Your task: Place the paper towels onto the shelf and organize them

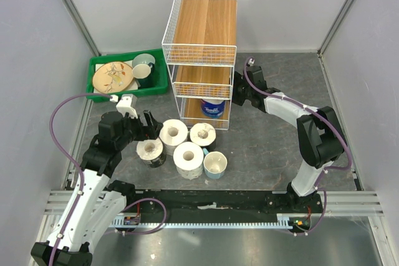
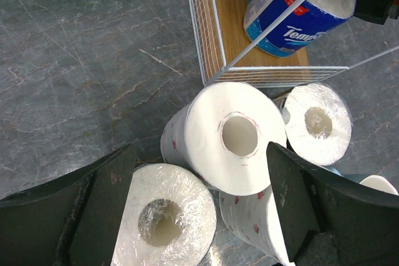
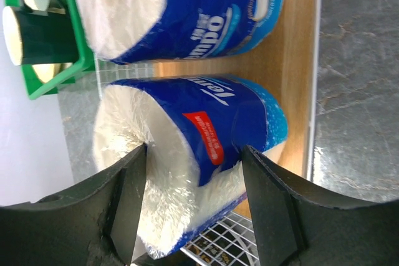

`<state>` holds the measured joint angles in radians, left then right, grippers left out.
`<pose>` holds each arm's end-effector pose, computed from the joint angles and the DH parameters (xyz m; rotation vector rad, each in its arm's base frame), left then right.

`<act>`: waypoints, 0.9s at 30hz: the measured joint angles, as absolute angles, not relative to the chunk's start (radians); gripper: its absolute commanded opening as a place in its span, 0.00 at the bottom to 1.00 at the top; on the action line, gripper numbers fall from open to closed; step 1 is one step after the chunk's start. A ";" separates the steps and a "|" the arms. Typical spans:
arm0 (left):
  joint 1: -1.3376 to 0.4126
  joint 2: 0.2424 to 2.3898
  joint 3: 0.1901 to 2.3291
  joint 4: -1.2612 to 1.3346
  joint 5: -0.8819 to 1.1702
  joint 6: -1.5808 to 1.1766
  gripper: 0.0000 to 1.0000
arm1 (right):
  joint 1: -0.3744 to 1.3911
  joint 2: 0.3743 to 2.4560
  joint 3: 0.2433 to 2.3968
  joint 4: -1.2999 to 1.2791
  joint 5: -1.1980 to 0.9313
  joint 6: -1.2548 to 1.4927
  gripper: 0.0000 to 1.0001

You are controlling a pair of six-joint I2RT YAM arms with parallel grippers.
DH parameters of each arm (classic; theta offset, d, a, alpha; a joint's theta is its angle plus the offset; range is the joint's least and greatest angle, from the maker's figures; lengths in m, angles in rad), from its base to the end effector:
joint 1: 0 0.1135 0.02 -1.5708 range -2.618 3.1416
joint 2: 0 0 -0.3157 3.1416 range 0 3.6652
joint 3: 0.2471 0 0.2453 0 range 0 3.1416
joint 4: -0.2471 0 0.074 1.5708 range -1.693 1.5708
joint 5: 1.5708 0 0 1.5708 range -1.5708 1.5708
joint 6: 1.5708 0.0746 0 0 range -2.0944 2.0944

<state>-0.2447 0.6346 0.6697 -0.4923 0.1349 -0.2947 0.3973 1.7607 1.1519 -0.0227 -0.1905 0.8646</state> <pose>0.1277 -0.0422 0.3037 0.0350 2.0563 -0.4746 0.3891 0.1786 0.2498 0.4315 2.3030 0.8812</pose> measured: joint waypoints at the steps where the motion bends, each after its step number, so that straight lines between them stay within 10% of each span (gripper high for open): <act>1: -0.245 0.635 0.670 -0.492 0.135 -0.295 0.93 | 0.397 1.761 1.152 -0.015 -0.194 0.868 0.69; 27: -0.245 0.643 0.670 -0.492 0.135 -0.295 0.93 | 0.337 1.629 1.038 0.046 -0.224 0.894 0.72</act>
<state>-0.2447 0.6426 0.6697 -0.4923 0.1349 -0.2947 0.3374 1.6295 1.0378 0.0456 -0.2245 0.8940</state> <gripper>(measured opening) 0.928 0.705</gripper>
